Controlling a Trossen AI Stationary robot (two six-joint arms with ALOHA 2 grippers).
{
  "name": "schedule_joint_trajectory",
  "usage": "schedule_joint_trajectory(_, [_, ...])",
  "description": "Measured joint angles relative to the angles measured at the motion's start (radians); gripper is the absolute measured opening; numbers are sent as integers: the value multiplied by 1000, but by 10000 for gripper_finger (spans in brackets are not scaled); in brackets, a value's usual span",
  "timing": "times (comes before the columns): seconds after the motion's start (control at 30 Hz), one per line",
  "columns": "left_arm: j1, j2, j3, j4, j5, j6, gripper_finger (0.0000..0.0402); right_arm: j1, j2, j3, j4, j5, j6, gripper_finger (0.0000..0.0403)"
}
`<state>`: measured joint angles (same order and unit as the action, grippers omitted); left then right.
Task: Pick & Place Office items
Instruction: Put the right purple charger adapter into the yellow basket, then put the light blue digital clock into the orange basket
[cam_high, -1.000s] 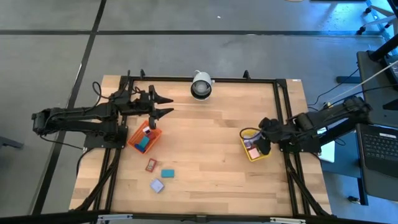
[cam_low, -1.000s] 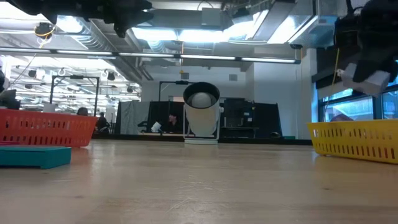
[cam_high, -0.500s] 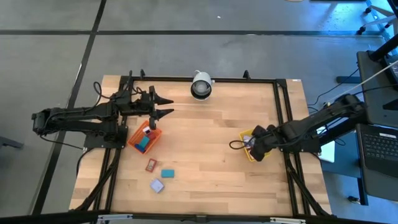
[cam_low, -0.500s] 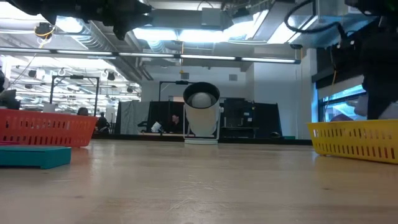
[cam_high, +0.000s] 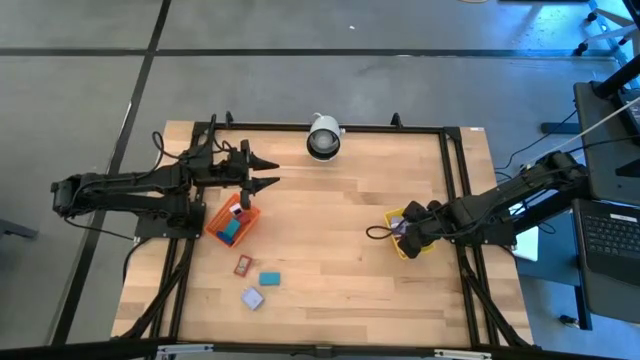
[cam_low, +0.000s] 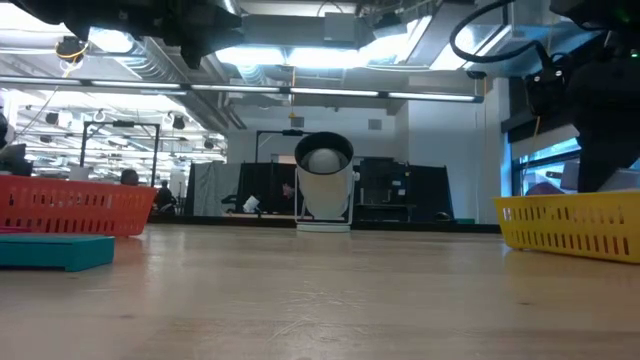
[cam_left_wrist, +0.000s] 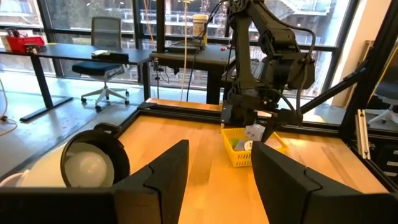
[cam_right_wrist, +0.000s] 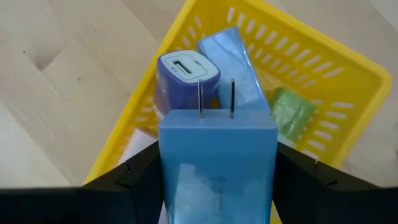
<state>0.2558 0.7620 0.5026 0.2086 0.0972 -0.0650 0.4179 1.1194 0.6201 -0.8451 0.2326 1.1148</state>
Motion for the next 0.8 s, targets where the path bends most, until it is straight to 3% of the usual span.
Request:
schedule_joint_trajectory(0.27, [0,0,0,-4,36,-3,170,0,2,71,-110,1,-46,257])
schedule_joint_trajectory(0.57, [0,0,0,-4,58,-23,171,0,1,172,-179,150,-68,266])
schedule_joint_trajectory(0.67, [0,0,1,-25,102,-85,171,0,1,200,-179,270,-80,262])
schedule_joint_trajectory(0.8, [-20,0,1,-102,116,-185,178,0,1,280,-156,524,-166,248])
